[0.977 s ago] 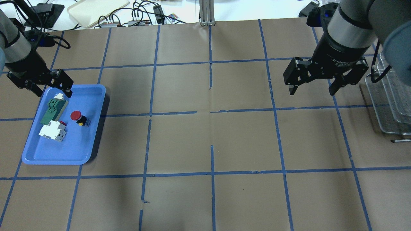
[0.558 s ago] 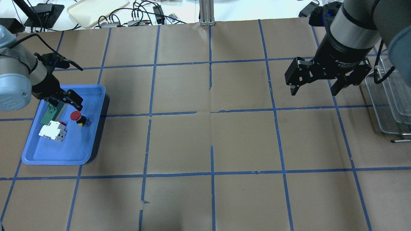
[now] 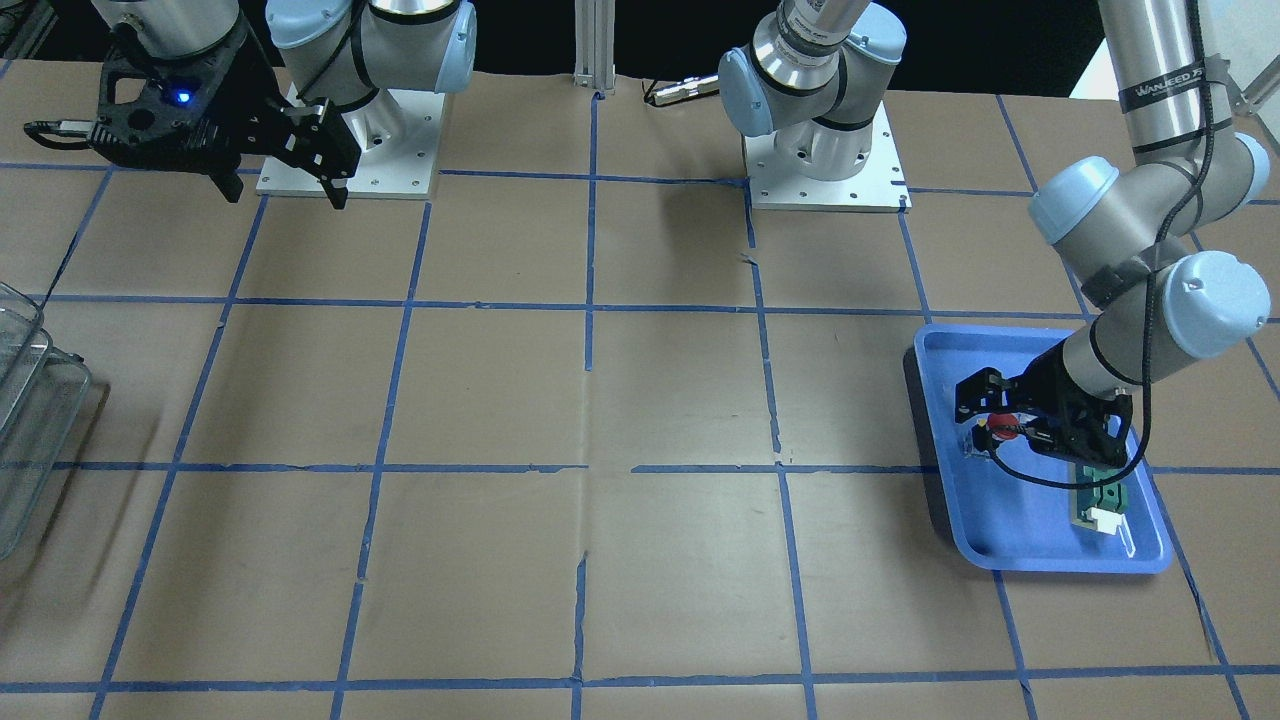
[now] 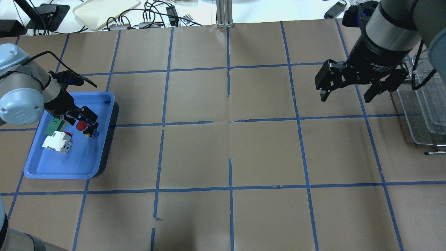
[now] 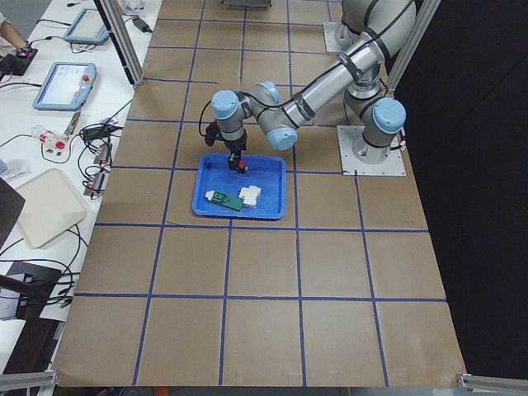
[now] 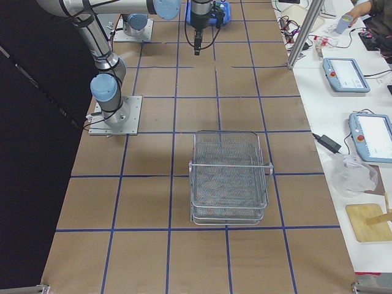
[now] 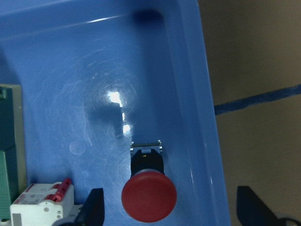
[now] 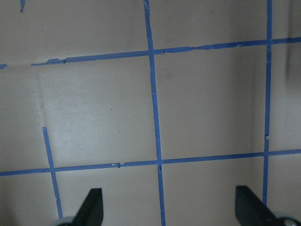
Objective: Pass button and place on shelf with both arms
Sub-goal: 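Close the left gripper on the red button's black base, then lift the red button with the left gripper while the right gripper approaches, then hold the button up while the right gripper moves in toward it, then close the right gripper on the button's base beside the left gripper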
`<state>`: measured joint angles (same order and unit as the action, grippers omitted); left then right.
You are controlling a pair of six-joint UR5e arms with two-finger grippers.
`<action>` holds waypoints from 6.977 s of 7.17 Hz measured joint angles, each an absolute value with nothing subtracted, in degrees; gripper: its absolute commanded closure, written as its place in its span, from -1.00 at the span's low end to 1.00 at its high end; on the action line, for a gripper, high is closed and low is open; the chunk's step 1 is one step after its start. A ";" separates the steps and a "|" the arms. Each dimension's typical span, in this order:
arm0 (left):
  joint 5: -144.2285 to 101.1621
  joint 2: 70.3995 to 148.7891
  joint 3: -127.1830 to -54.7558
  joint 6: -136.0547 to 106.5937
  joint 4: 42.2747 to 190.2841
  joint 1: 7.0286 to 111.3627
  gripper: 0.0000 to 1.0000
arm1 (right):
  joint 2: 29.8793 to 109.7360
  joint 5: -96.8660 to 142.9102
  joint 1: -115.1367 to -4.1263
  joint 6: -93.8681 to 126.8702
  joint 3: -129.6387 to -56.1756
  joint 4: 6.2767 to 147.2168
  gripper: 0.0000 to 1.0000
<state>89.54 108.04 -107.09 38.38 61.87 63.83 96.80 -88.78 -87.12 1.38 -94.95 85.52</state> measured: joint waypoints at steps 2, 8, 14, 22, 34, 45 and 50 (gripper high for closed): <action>89.63 108.23 -106.88 38.10 61.87 63.81 1.00 | 96.78 -88.72 -86.96 1.33 -95.69 85.97 -1.00; 78.95 104.77 -99.85 32.35 72.85 66.64 1.00 | 96.71 -88.69 -86.87 1.75 -95.98 86.22 -1.00; 39.15 102.75 -97.29 -37.05 64.57 85.49 1.00 | 95.23 -77.60 -75.07 9.14 -95.33 85.39 -1.00; 37.43 103.18 -97.20 -79.76 54.41 97.69 1.00 | 89.89 -45.69 -70.72 46.02 -95.79 85.72 -1.00; 21.76 105.85 -101.02 -84.08 44.73 97.81 1.00 | 95.20 -33.48 -70.81 51.68 -107.87 85.73 -1.00; 22.70 106.25 -100.74 -98.49 37.22 98.87 1.00 | 91.86 -29.54 -72.71 53.46 -108.01 87.91 -1.00; 22.68 105.96 -100.62 -99.34 37.10 98.88 1.00 | 91.67 -29.37 -73.75 55.96 -107.66 89.17 -0.94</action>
<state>22.68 105.96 -100.62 -99.34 37.10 98.88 91.67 -29.37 -73.75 55.96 -107.66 89.17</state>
